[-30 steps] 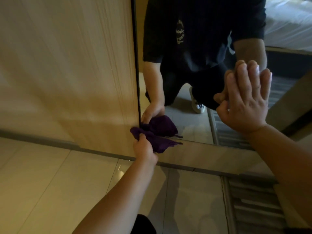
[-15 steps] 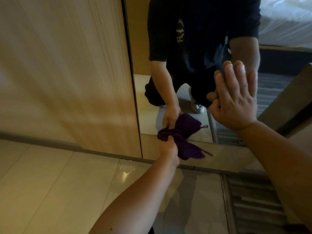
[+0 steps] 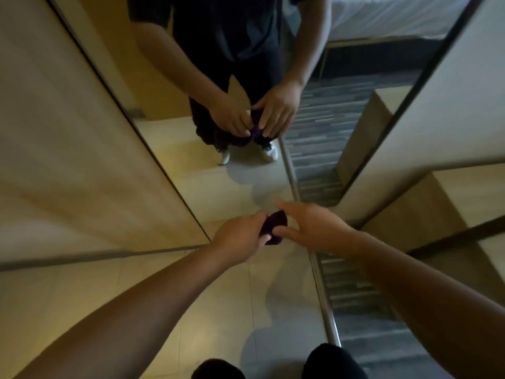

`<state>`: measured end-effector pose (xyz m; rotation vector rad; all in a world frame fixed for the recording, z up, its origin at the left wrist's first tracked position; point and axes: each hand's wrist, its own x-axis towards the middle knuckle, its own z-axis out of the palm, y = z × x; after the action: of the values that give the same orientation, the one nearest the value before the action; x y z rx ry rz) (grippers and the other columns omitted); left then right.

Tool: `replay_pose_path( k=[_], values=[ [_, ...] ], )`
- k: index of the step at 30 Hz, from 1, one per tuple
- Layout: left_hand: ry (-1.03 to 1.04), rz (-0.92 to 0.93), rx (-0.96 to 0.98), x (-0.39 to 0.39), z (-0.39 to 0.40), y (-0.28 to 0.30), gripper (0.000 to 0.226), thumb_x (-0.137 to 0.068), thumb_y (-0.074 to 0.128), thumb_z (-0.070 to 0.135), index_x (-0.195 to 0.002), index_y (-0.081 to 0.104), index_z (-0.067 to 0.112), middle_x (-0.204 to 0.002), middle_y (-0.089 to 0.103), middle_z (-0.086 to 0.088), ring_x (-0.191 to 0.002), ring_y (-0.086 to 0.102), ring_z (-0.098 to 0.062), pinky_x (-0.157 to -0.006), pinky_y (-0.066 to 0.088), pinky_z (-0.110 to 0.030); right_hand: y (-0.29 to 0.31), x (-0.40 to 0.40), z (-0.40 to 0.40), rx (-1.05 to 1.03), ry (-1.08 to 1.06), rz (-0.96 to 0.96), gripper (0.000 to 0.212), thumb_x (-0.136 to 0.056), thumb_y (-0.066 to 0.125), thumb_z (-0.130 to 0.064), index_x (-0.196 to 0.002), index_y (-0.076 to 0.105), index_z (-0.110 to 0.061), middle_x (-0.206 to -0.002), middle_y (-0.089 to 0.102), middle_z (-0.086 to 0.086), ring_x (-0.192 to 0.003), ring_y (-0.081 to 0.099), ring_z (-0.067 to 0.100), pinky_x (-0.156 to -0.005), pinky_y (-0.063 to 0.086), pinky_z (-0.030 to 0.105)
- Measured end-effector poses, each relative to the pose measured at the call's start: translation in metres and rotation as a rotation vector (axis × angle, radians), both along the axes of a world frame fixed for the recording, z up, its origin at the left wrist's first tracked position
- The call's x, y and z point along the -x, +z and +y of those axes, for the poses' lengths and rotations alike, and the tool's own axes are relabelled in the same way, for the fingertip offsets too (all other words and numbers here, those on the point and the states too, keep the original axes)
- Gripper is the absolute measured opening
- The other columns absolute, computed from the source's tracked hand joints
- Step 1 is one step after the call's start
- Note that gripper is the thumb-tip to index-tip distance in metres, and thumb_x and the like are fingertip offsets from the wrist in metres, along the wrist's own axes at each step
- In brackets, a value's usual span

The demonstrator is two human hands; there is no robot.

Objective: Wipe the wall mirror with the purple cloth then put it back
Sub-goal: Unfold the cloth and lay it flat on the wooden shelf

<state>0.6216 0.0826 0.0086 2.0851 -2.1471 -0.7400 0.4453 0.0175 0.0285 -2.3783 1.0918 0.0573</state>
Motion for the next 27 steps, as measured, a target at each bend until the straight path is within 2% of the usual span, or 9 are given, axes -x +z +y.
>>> replay_pose_path(
  k=[3, 6, 12, 15, 16, 18, 20, 24, 27],
  values=[
    [-0.140, -0.112, 0.053, 0.017, 0.004, 0.090, 0.030, -0.097, 0.057, 0.037, -0.116, 0.047, 0.016, -0.106, 0.063, -0.007, -0.089, 0.063, -0.029, -0.062, 0.039, -0.032, 0.081, 0.022, 0.015, -0.138, -0.098, -0.024, 0.040, -0.091, 0.062, -0.050, -0.125, 0.058, -0.031, -0.108, 0.069, -0.011, -0.097, 0.065, 0.008, -0.083, 0.052, 0.026],
    [-0.285, -0.198, 0.119, 0.034, 0.006, 0.175, 0.027, -0.098, 0.054, 0.041, -0.112, 0.046, 0.020, -0.107, 0.060, -0.002, -0.089, 0.061, -0.025, -0.060, 0.035, -0.032, 0.167, 0.046, 0.028, -0.180, -0.207, -0.042, 0.022, -0.090, 0.066, -0.041, -0.105, 0.064, -0.025, -0.092, 0.067, -0.007, -0.084, 0.063, 0.011, -0.073, 0.050, 0.023],
    [-0.526, -0.251, 0.237, 0.080, 0.008, 0.294, 0.027, -0.098, 0.053, 0.040, -0.114, 0.045, 0.020, -0.112, 0.059, -0.001, -0.097, 0.060, -0.025, -0.065, 0.042, -0.036, 0.283, 0.093, 0.063, -0.181, -0.416, -0.089, 0.019, -0.088, 0.068, -0.040, -0.102, 0.066, -0.027, -0.084, 0.065, -0.010, -0.076, 0.062, 0.004, -0.066, 0.052, 0.020],
    [-0.632, -0.221, 0.225, 0.112, 0.007, 0.319, 0.033, -0.096, 0.055, 0.046, -0.115, 0.044, 0.021, -0.112, 0.061, -0.001, -0.096, 0.062, -0.025, -0.064, 0.042, -0.035, 0.311, 0.123, 0.079, -0.126, -0.463, -0.061, 0.006, -0.091, 0.067, -0.034, -0.091, 0.061, -0.030, -0.077, 0.059, -0.013, -0.067, 0.056, -0.001, -0.056, 0.038, 0.011],
    [-0.662, -0.194, 0.197, 0.122, 0.006, 0.324, 0.035, -0.095, 0.055, 0.049, -0.114, 0.043, 0.022, -0.111, 0.062, -0.001, -0.094, 0.063, -0.025, -0.063, 0.043, -0.034, 0.319, 0.135, 0.085, -0.112, -0.495, -0.064, 0.010, -0.091, 0.066, -0.032, -0.086, 0.058, -0.033, -0.076, 0.058, -0.013, -0.066, 0.056, -0.001, -0.056, 0.037, 0.011],
    [-0.716, -0.131, 0.139, 0.142, 0.005, 0.332, 0.035, -0.094, 0.055, 0.053, -0.108, 0.040, 0.024, -0.104, 0.063, -0.001, -0.089, 0.063, -0.024, -0.064, 0.047, -0.034, 0.333, 0.163, 0.098, -0.090, -0.551, -0.069, 0.021, -0.090, 0.066, -0.030, -0.076, 0.051, -0.036, -0.074, 0.058, -0.012, -0.065, 0.055, 0.000, -0.057, 0.038, 0.014],
    [-0.764, -0.094, 0.112, 0.164, 0.004, 0.338, 0.033, -0.093, 0.055, 0.056, -0.098, 0.037, 0.029, -0.094, 0.060, 0.004, -0.080, 0.060, -0.020, -0.061, 0.045, -0.033, 0.344, 0.192, 0.112, -0.087, -0.560, -0.069, 0.027, -0.090, 0.066, -0.028, -0.073, 0.047, -0.037, -0.075, 0.056, -0.011, -0.065, 0.053, 0.001, -0.060, 0.041, 0.016],
    [-0.838, -0.073, 0.102, 0.219, 0.006, 0.336, 0.035, -0.091, 0.054, 0.062, -0.091, 0.036, 0.031, -0.078, 0.046, 0.014, -0.071, 0.049, -0.011, -0.056, 0.038, -0.029, 0.348, 0.254, 0.133, -0.103, -0.562, -0.079, 0.012, -0.092, 0.064, -0.027, -0.084, 0.055, -0.030, -0.084, 0.061, -0.008, -0.074, 0.059, 0.005, -0.065, 0.047, 0.017],
    [-0.843, -0.070, 0.109, 0.267, 0.003, 0.327, 0.036, -0.090, 0.054, 0.063, -0.091, 0.037, 0.031, -0.081, 0.044, 0.015, -0.072, 0.049, -0.009, -0.057, 0.040, -0.028, 0.335, 0.308, 0.134, -0.118, -0.579, -0.091, 0.012, -0.092, 0.064, -0.028, -0.086, 0.054, -0.031, -0.086, 0.063, -0.008, -0.077, 0.061, 0.004, -0.069, 0.053, 0.020]
  ],
)
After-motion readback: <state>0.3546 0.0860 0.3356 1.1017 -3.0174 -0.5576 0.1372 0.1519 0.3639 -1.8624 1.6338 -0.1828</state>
